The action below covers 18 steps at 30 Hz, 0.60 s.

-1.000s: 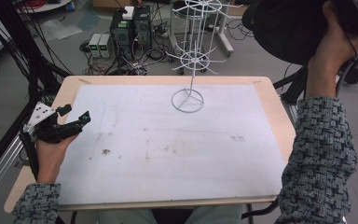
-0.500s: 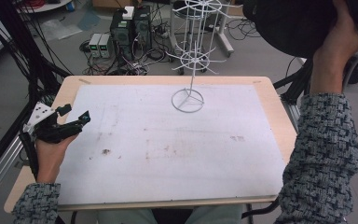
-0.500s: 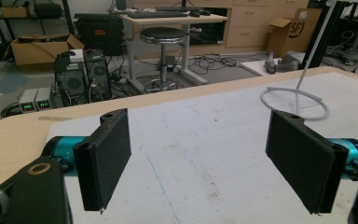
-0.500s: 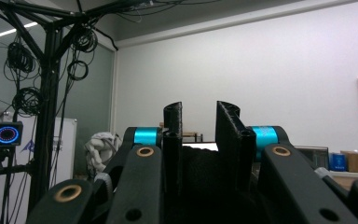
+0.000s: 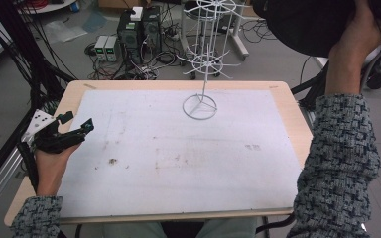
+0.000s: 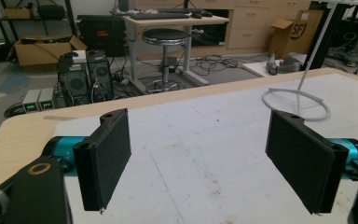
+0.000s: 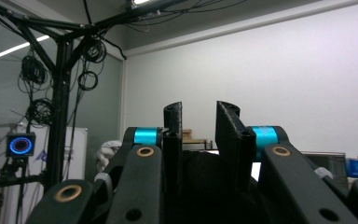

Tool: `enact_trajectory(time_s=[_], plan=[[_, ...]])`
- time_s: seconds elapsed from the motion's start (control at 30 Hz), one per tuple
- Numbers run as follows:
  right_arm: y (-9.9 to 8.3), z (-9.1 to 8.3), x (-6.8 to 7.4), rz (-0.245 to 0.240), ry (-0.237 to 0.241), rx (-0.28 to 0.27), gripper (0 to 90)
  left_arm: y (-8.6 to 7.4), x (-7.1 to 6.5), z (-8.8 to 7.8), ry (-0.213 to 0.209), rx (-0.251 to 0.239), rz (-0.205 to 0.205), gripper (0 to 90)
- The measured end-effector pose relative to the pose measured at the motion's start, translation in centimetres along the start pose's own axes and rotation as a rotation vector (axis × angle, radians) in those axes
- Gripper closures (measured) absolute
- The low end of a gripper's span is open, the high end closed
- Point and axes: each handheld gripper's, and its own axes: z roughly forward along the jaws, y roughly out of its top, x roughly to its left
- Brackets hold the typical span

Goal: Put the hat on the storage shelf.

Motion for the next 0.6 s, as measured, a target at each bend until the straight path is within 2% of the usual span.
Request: enact_trajectory(time_s=[0.17,0.2,0.37,0.6], plan=[[-0.3,0.5,0.3,0.011,0.014,-0.010,72.5,-0.1,0.2,-0.3,0.008,0.000,-0.004,22.2],[-0.4,0.8,0.4,0.030,0.022,-0.018,72.5,-0.1,0.2,-0.4,0.010,0.001,-0.001,22.2],[-0.9,1.5,0.8,0.061,0.045,-0.029,72.5,-0.1,0.5,-0.8,0.017,-0.004,-0.006,22.2],[-1.3,2.4,1.6,0.078,0.065,-0.041,72.5,-0.1,0.7,-1.1,0.024,-0.006,-0.008,22.2]])
